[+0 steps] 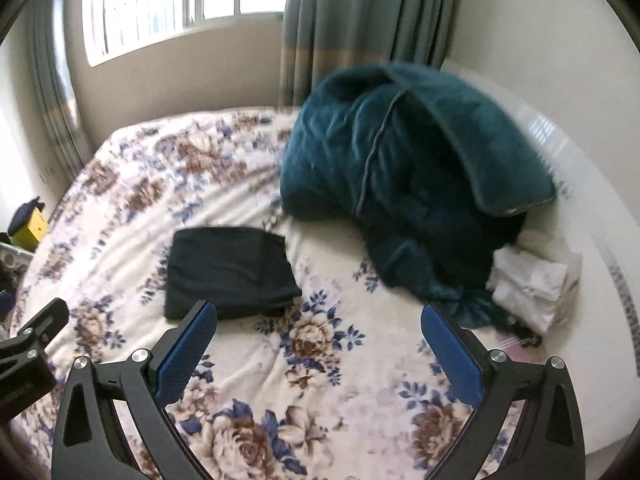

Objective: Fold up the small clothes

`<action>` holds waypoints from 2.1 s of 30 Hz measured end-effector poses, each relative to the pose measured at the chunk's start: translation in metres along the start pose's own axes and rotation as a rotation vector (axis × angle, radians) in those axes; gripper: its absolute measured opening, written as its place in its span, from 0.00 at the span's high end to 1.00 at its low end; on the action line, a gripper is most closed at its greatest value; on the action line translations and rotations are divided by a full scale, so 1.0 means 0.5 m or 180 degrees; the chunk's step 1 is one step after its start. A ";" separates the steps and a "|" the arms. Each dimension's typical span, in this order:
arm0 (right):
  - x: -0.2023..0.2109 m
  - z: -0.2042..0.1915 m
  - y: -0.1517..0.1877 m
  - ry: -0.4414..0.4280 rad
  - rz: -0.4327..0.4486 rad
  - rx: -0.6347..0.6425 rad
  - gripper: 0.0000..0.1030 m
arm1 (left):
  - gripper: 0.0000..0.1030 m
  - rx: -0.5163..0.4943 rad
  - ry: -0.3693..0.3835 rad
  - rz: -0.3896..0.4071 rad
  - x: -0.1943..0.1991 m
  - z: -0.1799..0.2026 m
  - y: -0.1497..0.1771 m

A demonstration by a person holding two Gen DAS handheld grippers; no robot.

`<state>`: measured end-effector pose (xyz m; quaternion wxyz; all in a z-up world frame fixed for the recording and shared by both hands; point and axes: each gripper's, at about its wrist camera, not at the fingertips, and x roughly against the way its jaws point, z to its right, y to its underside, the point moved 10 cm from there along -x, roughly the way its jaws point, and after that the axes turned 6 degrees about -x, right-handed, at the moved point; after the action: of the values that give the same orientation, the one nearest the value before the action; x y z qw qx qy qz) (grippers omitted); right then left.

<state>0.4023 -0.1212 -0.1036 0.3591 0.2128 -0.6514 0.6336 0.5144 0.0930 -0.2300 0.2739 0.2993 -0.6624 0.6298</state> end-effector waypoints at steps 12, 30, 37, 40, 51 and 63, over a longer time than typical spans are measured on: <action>0.394 0.051 -0.001 -0.0174 0.0472 0.0138 0.00 | 0.00 0.0063 0.0018 0.0333 0.284 -0.010 0.020; 0.619 0.084 0.040 -0.0346 0.0674 0.0145 0.00 | 0.00 0.0173 -0.0077 0.0569 0.436 -0.036 0.065; 0.622 0.090 0.041 -0.0396 0.0680 0.0162 0.00 | 0.00 0.0186 -0.0110 0.0586 0.445 -0.035 0.065; 0.622 0.093 0.036 -0.0415 0.0698 0.0166 0.00 | 0.00 0.0182 -0.0119 0.0597 0.448 -0.032 0.064; 0.615 0.086 0.035 -0.0500 0.0708 0.0196 0.00 | 0.00 0.0166 -0.0147 0.0601 0.462 -0.028 0.064; 0.618 0.083 0.039 -0.0528 0.0725 0.0208 0.00 | 0.00 0.0145 -0.0143 0.0626 0.469 -0.034 0.056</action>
<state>0.1785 -0.1050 0.1135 0.2227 0.2007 -0.6778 0.6714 0.3361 0.0986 -0.0746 0.1889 0.2531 -0.6800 0.6617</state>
